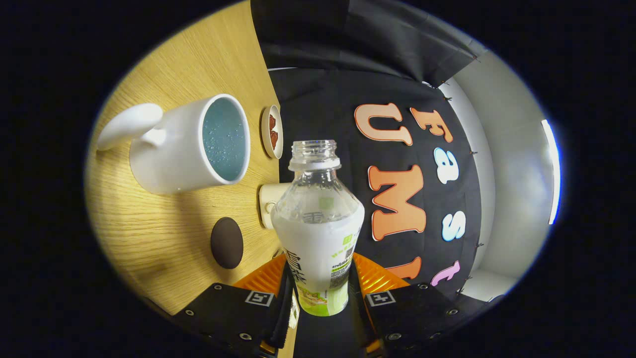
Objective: Take the bottle from table, then pour the juice into the cup, finally place the bottle on the coaster
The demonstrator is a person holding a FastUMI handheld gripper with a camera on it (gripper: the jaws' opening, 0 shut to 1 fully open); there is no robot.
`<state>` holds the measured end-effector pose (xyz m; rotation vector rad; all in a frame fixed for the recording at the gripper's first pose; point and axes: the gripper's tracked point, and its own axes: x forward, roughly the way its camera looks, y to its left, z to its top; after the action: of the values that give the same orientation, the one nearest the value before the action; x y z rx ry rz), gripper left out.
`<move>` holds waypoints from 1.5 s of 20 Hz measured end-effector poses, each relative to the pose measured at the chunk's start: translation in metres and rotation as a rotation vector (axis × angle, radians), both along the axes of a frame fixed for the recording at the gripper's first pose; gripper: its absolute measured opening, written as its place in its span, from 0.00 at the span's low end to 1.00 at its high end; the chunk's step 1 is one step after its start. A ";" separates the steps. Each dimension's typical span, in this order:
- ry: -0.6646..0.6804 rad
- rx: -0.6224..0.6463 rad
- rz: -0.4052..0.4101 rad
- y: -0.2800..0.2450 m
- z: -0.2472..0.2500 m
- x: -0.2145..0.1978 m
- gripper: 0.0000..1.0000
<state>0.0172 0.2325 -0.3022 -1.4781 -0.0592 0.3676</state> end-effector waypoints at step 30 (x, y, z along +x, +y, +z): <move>-0.115 -0.193 0.041 -0.008 0.007 0.012 0.53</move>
<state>0.0288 0.2243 -0.2955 -1.6906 -0.1495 0.3285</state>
